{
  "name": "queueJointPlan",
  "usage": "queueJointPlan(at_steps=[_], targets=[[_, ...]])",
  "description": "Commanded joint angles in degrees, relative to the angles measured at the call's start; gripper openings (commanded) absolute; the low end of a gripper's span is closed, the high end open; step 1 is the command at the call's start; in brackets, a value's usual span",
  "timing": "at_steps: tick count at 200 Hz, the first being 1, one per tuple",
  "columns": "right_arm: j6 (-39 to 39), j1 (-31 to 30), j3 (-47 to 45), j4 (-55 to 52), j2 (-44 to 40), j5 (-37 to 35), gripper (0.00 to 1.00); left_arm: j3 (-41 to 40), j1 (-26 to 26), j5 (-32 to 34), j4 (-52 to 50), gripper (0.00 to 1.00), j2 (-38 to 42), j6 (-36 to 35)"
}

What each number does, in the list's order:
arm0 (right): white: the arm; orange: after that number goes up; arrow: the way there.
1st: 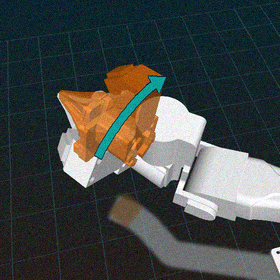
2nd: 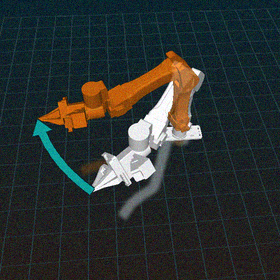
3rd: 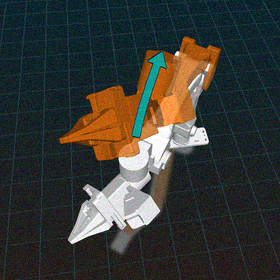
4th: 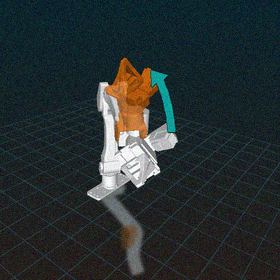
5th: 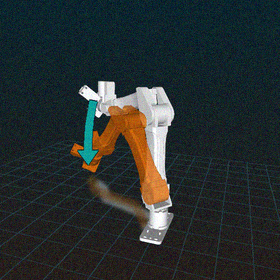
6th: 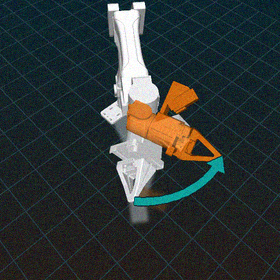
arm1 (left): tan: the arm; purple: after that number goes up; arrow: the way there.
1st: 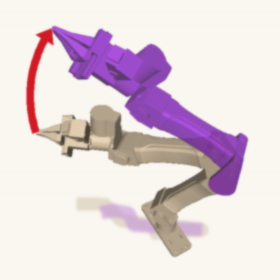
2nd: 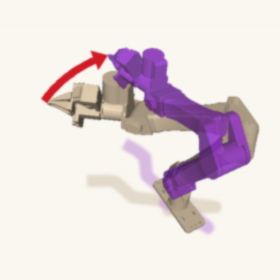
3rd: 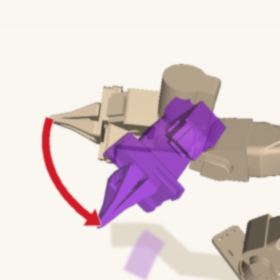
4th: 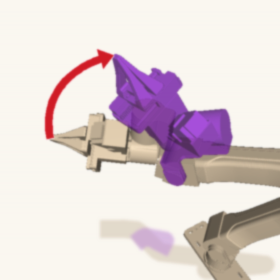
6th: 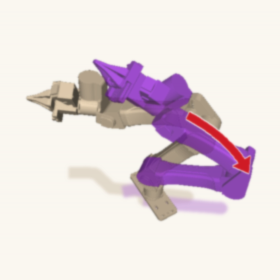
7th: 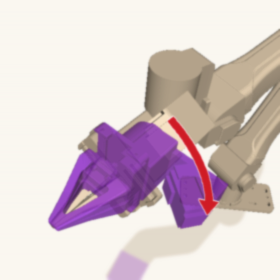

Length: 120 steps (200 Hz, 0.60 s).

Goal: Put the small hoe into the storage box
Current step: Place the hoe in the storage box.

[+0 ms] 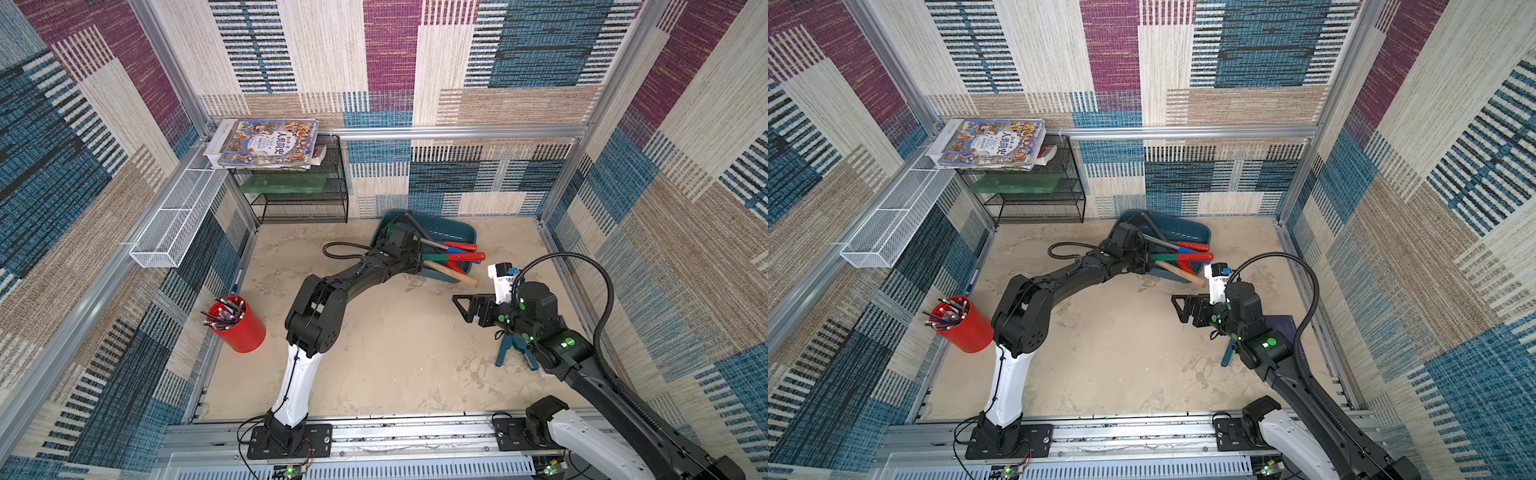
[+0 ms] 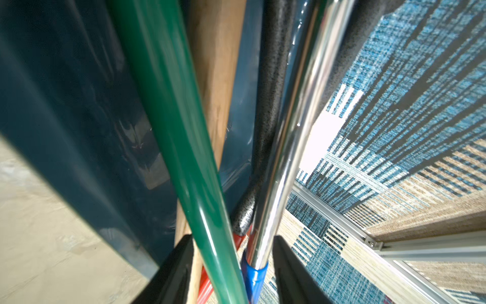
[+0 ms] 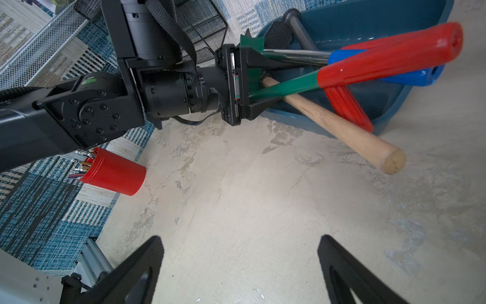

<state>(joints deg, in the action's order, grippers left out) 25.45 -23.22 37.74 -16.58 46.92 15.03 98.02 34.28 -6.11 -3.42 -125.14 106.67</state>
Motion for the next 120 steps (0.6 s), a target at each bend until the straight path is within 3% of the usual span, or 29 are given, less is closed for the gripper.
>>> queueJointPlan(at_steps=[1, 85, 89, 94, 120], targets=[[0.0, 0.0, -0.2, 1.6, 0.1, 0.2, 0.96, -0.4, 0.1, 1.1, 1.3, 0.58, 1.2, -1.6], [0.2, 0.0, 0.3, 1.9, 0.8, -0.2, 0.96, -3.3, 0.7, 0.7, 2.6, 0.65, 2.8, -1.0], [0.2, -0.1, 0.3, 1.9, 0.8, -0.2, 0.96, -3.4, 0.7, 0.7, 2.6, 0.67, 2.8, -1.1], [0.2, -0.1, 0.4, 1.9, 0.8, -0.2, 0.96, -3.5, 0.7, 0.8, 2.7, 0.76, 3.0, -1.1], [0.1, -0.1, 0.5, 2.0, 1.1, -0.4, 0.96, -4.7, 0.9, 1.1, 2.7, 0.78, 3.9, -1.3]])
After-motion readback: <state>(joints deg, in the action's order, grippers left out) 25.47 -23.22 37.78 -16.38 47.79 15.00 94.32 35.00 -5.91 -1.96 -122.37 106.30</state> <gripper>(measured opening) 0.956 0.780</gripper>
